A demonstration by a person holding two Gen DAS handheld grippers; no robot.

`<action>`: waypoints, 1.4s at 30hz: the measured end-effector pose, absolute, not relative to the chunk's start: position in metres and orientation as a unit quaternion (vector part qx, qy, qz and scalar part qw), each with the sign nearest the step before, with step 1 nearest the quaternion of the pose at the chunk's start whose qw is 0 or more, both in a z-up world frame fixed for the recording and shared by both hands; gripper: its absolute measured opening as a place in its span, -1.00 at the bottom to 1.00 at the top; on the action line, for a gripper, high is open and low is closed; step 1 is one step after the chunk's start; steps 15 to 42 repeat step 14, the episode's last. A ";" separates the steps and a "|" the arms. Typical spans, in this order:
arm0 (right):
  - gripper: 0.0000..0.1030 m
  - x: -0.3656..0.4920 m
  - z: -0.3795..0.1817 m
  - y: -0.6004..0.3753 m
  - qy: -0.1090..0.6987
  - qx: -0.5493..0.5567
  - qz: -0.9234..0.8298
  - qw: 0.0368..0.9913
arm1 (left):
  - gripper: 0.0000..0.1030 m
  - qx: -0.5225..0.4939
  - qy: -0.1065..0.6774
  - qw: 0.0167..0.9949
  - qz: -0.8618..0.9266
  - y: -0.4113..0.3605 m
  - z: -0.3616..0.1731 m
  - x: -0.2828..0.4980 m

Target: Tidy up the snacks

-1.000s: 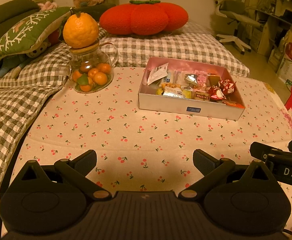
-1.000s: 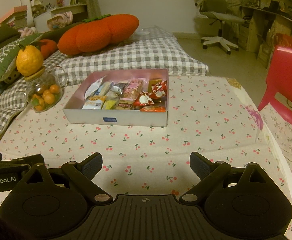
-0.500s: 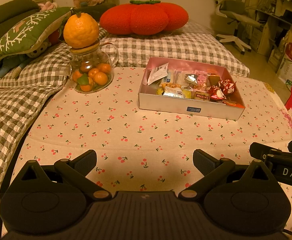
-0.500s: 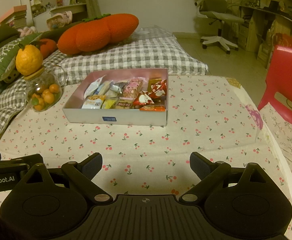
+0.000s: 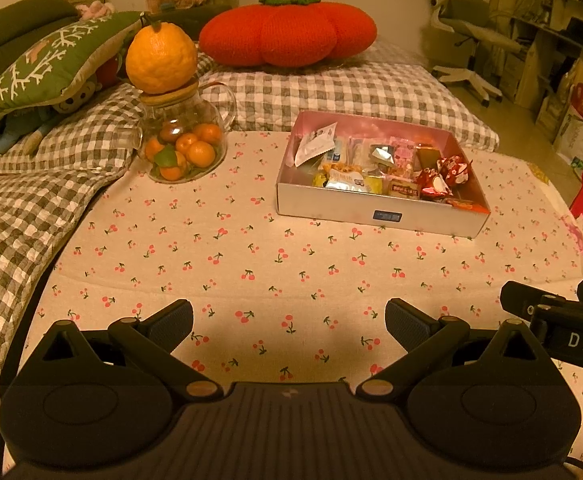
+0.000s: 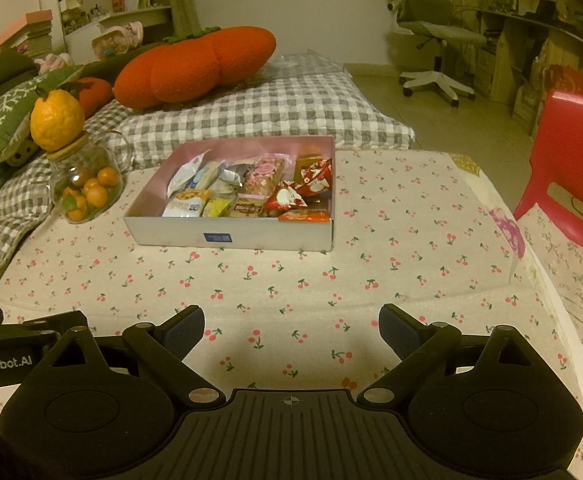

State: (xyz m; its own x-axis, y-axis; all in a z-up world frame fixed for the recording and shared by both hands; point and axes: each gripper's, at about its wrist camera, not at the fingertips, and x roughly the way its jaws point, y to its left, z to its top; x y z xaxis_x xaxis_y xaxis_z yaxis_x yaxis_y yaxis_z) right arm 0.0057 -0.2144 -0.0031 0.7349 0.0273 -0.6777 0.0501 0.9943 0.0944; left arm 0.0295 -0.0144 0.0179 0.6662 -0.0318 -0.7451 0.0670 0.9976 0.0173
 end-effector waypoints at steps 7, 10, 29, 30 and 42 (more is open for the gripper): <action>0.86 0.006 -0.007 -0.216 0.367 0.057 -0.011 0.928 | 0.99 0.022 0.410 0.912 -0.026 -0.014 0.018 0.031; 0.86 0.008 -0.007 -0.215 0.371 0.057 -0.013 0.927 | 0.99 0.021 0.411 0.911 -0.027 -0.013 0.018 0.031; 0.86 0.011 -0.012 -0.215 0.379 0.057 -0.018 0.923 | 0.99 0.024 0.412 0.910 -0.028 -0.014 0.016 0.031; 0.86 0.011 -0.012 -0.215 0.379 0.057 -0.018 0.923 | 0.99 0.024 0.412 0.910 -0.028 -0.014 0.016 0.031; 0.86 0.011 -0.012 -0.215 0.379 0.057 -0.018 0.923 | 0.99 0.024 0.412 0.910 -0.028 -0.014 0.016 0.031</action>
